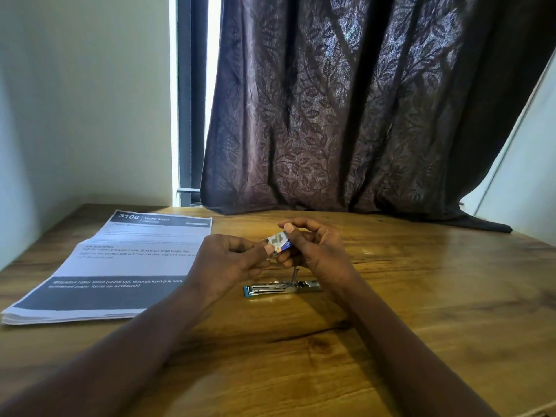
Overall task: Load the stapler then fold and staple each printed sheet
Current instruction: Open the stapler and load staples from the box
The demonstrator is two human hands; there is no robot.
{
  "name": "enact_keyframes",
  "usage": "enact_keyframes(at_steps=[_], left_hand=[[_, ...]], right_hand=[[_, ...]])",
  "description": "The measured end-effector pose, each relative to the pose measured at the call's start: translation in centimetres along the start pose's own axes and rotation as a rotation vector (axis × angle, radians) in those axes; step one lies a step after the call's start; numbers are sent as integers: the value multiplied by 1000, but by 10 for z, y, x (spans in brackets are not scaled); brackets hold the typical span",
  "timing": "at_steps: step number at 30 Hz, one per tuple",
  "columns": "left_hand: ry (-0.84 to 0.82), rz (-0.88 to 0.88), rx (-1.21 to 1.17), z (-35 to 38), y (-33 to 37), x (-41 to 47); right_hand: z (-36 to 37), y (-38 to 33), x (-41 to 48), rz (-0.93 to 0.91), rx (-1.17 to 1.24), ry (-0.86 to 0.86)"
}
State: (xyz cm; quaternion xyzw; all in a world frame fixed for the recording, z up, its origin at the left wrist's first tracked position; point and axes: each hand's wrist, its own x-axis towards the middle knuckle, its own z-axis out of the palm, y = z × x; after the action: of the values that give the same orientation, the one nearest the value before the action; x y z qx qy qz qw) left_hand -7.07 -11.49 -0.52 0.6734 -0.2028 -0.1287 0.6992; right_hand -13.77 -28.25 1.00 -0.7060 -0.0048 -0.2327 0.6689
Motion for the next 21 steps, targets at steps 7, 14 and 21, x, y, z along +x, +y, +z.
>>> enact_keyframes(at_steps=[7,14,21], left_hand=[[-20,-180,-212,2,8,-2],[-29,-197,-257,4,13,-6],[-13,-191,-311,4,13,-6]], right_hand=[[0,1,2,68,39,0],[-1,-2,2,135,106,6],[-1,-4,3,180,152,20]])
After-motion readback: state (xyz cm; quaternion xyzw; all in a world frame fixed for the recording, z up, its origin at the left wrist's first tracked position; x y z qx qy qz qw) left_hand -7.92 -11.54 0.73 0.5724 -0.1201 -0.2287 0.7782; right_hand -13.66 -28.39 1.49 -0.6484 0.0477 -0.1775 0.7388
